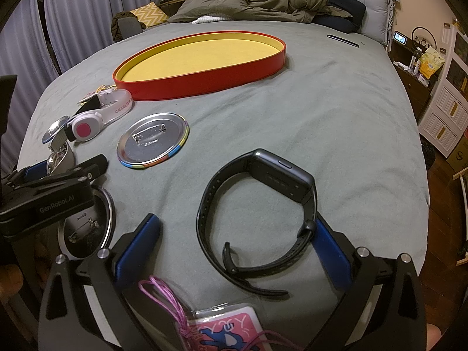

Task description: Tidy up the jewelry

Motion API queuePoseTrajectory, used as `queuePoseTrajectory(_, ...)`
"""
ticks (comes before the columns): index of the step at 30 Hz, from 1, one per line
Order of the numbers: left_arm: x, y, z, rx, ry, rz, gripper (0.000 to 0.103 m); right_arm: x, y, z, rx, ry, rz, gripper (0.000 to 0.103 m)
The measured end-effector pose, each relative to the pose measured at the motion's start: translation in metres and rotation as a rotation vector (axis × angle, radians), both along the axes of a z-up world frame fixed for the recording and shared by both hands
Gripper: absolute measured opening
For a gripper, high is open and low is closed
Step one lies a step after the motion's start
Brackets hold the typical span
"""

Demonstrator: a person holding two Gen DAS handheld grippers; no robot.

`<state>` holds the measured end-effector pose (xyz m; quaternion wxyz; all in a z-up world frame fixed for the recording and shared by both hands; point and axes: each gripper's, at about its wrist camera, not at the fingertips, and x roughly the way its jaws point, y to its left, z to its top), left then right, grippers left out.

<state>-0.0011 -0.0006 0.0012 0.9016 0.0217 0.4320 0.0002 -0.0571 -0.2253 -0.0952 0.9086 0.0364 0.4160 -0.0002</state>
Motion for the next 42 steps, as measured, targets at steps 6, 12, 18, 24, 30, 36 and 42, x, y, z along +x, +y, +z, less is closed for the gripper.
queuePoseTrajectory(6, 0.004, 0.001, 0.001, 0.000, 0.009, -0.002, 0.098, 0.001, -0.004, 0.001, 0.016, 0.025, 0.014, 0.096)
queuePoseTrajectory(12, 0.007, 0.004, -0.002, -0.002, 0.013, -0.003, 0.098, 0.006, -0.009, 0.003, 0.040, 0.088, 0.047, 0.096)
queuePoseTrajectory(18, 0.007, 0.006, -0.001, -0.022, 0.014, -0.007, 0.098, 0.011, -0.003, 0.003, 0.012, 0.117, 0.049, 0.096)
queuePoseTrajectory(24, 0.007, 0.007, 0.006, -0.030, 0.011, -0.018, 0.098, 0.019, -0.006, 0.011, 0.031, 0.192, 0.032, 0.096)
queuePoseTrajectory(30, 0.008, 0.026, 0.027, -0.117, -0.028, -0.005, 0.098, 0.015, -0.003, 0.035, 0.064, 0.135, 0.077, 0.096)
queuePoseTrajectory(36, 0.022, 0.041, 0.064, -0.124, -0.054, -0.009, 0.098, 0.037, 0.006, 0.067, 0.065, 0.158, 0.161, 0.096)
queuePoseTrajectory(42, 0.058, 0.065, 0.093, -0.189, 0.050, -0.060, 0.098, 0.073, 0.021, 0.084, 0.113, 0.303, 0.248, 0.096)
